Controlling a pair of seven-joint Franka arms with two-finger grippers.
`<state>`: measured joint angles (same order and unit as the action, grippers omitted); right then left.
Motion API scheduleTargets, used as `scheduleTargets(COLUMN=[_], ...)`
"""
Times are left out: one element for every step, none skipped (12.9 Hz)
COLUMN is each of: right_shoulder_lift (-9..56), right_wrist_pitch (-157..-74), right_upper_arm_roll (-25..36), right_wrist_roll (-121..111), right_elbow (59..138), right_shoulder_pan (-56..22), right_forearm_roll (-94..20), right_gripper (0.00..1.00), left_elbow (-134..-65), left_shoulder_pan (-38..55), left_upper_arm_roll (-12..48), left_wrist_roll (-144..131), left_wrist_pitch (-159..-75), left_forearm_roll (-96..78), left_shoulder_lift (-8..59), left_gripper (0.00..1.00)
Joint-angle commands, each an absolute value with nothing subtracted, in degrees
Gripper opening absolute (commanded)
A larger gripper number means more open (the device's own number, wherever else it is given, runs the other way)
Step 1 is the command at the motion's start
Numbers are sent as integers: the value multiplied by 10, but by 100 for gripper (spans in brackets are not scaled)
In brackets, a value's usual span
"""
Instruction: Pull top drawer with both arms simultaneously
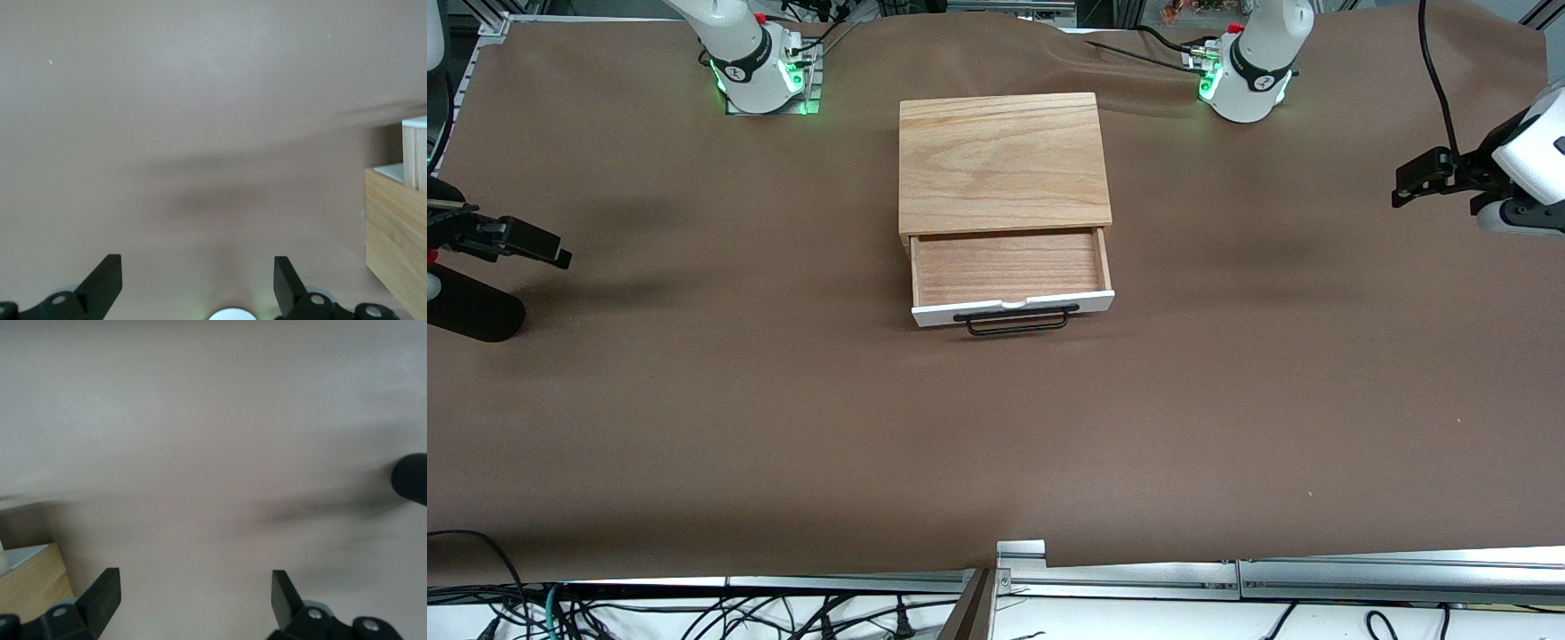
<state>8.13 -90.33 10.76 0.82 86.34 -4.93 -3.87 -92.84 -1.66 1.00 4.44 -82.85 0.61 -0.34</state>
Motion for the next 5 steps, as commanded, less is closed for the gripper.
scheduleTargets(right_shoulder_lift=[52,58,65,69,71], right_wrist_pitch=[-909,-905,-903,-897,-896], right_upper_arm_roll=[88,88,89,89,90], right_wrist_roll=[8,7,7,7,7], right_elbow=[903,897,889,882,882], right_shoulder_pan=[-24,-25,-26,-25,-25], right_forearm_roll=[-27,-26,-25,-25,-25], right_gripper=[100,100,100,100,100], left_elbow=[-911,-916,-917,-918,-918], left_shoulder_pan=[-9,-4,7,12,17], left_upper_arm_roll=[14,19,18,16,11], left_wrist_roll=[17,10,-13,-19,-19], left_wrist_pitch=[-797,-791,-780,-776,-777], left_forearm_roll=[-1,-1,0,0,0], left_shoulder_lift=[1,-3,-8,-11,-11], left_gripper=[89,87,87,87,88])
